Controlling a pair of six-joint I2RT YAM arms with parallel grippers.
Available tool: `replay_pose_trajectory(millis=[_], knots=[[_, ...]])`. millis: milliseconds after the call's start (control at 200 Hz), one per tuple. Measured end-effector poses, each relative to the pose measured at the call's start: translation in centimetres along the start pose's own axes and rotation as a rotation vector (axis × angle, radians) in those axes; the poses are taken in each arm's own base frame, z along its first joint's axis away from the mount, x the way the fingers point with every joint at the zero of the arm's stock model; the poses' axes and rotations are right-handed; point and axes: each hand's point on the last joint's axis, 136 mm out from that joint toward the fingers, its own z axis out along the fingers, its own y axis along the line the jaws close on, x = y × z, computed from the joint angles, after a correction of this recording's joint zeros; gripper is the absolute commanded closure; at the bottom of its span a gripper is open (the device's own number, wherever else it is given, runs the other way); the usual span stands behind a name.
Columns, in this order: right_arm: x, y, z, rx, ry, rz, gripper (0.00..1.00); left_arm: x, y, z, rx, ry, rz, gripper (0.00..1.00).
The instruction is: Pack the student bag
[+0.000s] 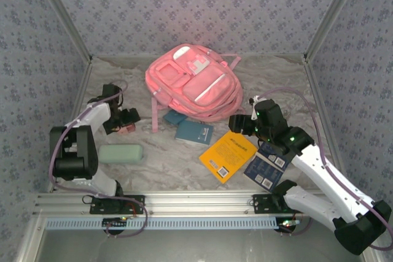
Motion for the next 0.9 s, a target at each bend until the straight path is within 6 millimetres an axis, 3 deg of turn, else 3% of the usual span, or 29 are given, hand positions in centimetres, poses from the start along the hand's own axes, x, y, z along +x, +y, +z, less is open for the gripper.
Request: replay_pose_trajectory(millis=[235,465,630,794,899], knots=[[0.0,0.1,0.1,-0.009,-0.001,0.000,0.22,0.6,0.0,0.9,-0.002,0.040,-0.013,0.30],[-0.3,0.6,0.1,-0.034,-0.014,0.001,0.22,0.5,-0.9,-0.2,0.053,0.032,-0.062,0.32],[-0.1,2.1,0.4,-0.114,-0.012,0.015,0.21,-0.8,-3.3,-4.5,0.175,-0.074,-0.157,0.29],[-0.2,4.3,0.8,-0.233,-0.026,0.061,0.22,-1.4,-7.6,-10.2,0.369,-0.192,-0.294,0.32],[-0.7,6.2,1.0,-0.304,-0.047,0.081,0.23,-0.5,-10.6,-12.0,0.448,-0.179,-0.377,0.32]])
